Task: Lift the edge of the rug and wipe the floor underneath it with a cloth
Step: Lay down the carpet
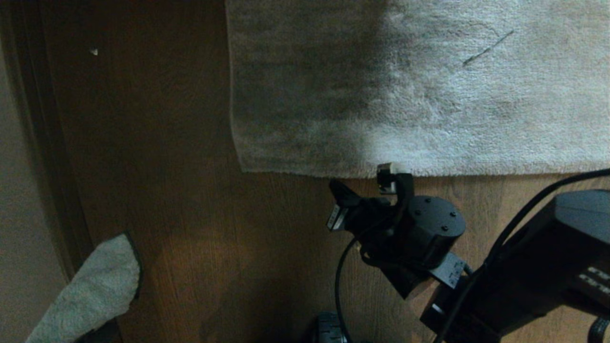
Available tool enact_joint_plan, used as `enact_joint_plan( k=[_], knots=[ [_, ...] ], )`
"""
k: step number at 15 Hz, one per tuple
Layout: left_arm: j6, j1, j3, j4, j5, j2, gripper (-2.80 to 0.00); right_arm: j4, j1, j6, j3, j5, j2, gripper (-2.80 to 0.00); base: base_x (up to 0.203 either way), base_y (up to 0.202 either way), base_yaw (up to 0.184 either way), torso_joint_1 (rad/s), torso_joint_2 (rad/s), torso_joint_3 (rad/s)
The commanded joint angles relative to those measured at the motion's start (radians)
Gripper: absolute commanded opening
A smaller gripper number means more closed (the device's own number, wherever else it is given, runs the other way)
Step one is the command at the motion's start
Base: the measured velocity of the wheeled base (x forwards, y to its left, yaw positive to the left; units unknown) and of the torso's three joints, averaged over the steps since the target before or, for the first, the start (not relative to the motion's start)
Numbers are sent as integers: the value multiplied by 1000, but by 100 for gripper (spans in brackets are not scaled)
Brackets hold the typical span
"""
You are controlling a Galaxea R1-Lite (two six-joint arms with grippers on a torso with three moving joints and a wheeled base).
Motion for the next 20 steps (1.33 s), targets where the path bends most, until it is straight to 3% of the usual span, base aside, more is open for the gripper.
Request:
enact_joint_plan(
  k=[1, 11, 17, 20],
  knots=[
    [0, 0, 0, 0, 1, 0, -280, -47, -39, 1, 5, -1, 9, -280, 0, 0, 0, 0, 0, 0],
    [0, 0, 1, 0, -1, 0, -280, -48, -190, -18, -9, 2, 44, -280, 0, 0, 0, 0, 0, 0],
    [0, 0, 1, 0, 1, 0, -280, -48, -252, -17, -148, 3, 77, -280, 0, 0, 0, 0, 0, 0],
    [0, 0, 1, 0, 1, 0, -280, -48, -259, -20, -149, 3, 97, -280, 0, 0, 0, 0, 0, 0]
  ],
)
